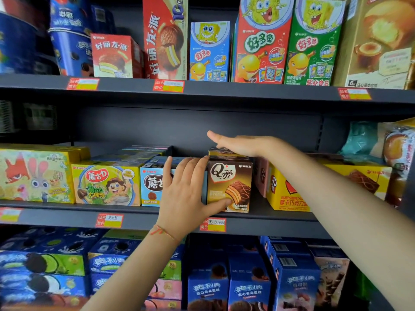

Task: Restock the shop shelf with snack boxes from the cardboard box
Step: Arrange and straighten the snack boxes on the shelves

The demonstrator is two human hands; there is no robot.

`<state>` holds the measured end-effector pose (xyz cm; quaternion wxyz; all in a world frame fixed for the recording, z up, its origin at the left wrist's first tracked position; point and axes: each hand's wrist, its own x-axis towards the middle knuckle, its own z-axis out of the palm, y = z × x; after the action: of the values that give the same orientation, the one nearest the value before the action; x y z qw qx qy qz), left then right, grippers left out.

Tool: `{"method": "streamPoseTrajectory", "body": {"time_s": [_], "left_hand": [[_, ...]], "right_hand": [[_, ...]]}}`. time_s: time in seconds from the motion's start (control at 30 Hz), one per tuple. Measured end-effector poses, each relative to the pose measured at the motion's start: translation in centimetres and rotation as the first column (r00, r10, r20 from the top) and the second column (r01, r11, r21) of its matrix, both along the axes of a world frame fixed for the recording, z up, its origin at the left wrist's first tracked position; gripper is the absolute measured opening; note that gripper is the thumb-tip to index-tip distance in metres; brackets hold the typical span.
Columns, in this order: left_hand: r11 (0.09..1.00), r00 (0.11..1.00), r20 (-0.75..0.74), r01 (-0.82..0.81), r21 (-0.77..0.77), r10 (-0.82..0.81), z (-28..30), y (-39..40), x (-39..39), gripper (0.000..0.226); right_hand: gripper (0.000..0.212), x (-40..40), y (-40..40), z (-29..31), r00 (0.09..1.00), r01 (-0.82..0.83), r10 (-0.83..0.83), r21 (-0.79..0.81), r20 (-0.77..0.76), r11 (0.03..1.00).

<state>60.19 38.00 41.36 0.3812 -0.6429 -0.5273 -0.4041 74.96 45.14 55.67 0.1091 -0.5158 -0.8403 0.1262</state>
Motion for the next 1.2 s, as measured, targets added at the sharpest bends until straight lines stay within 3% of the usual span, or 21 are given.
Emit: {"method": "streamPoseTrajectory", "body": {"time_s": [0.97, 1.1, 1.2], "left_hand": [[1.000, 1.000, -0.003, -0.019, -0.017, 0.019, -0.3, -0.3, 0.0, 0.092], [0.999, 1.000, 0.001, -0.027, -0.031, 0.027, -0.3, -0.4, 0.0, 0.094], [1.000, 0.999, 0.044, 0.005, -0.007, -0.005, -0.2, -0.7, 0.0, 0.091]], "right_hand": [[0.091, -0.4, -1.3, -0.1, 0.995, 0.000, -0.011, 0.114, 0.098, 0.994], [0.094, 0.1, -1.7, -0.3, 0.998, -0.005, -0.001, 0.091, 0.059, 0.996], [0.098, 1.1, -3.5, 0.0, 0.997, -0.052, 0.059, 0.128, -0.055, 0.990]]}}
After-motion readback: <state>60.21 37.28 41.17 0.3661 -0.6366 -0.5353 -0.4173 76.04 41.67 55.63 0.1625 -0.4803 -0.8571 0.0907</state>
